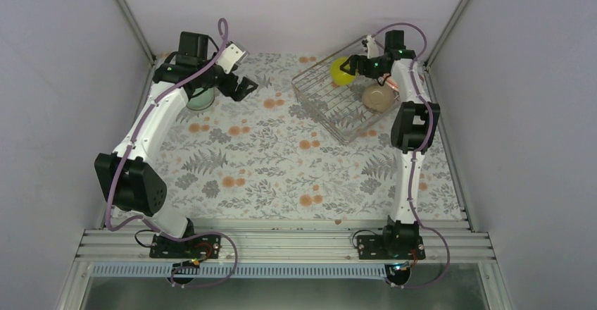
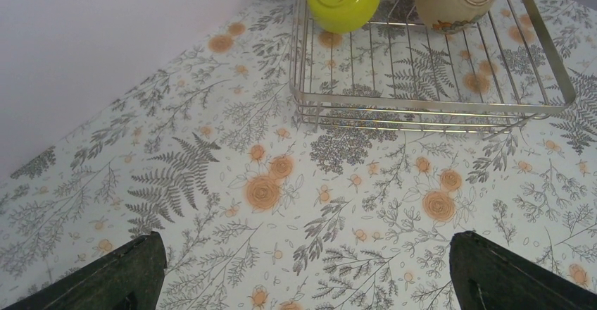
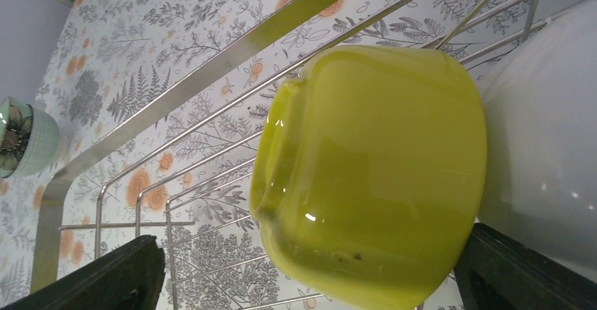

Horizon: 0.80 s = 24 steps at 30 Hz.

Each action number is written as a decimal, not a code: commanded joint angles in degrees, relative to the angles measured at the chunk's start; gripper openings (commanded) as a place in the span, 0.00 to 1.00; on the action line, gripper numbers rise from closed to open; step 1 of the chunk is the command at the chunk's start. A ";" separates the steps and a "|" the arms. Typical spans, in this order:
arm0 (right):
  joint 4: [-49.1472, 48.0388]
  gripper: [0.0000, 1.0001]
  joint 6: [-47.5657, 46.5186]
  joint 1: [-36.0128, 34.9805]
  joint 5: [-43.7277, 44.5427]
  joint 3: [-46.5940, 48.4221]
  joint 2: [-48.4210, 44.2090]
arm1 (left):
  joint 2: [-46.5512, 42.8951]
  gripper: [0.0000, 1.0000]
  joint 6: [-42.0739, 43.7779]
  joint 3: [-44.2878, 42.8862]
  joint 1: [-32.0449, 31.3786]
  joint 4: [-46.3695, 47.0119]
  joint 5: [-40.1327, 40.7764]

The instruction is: Unload the bowls from the dish rack

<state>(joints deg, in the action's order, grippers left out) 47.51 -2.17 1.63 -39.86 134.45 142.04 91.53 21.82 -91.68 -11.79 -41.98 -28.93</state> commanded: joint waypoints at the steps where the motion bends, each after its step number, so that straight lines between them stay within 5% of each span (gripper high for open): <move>1: -1.14 0.95 0.85 0.31 -4.33 -0.96 -0.88 | -0.42 1.00 0.50 0.36 -0.21 1.11 -0.19; 15: -4.53 0.54 1.87 0.52 -5.12 -3.25 0.25 | -0.72 1.00 0.50 0.93 -0.20 1.33 0.08; 24: -10.50 0.47 3.87 0.46 -7.37 -7.19 -1.14 | -1.08 1.00 0.50 1.77 -0.18 1.65 0.34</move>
<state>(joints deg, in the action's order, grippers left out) 40.21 -0.05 3.03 -44.58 128.77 141.71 91.53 21.82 -90.45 -11.79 -41.63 -28.67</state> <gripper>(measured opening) 0.476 0.998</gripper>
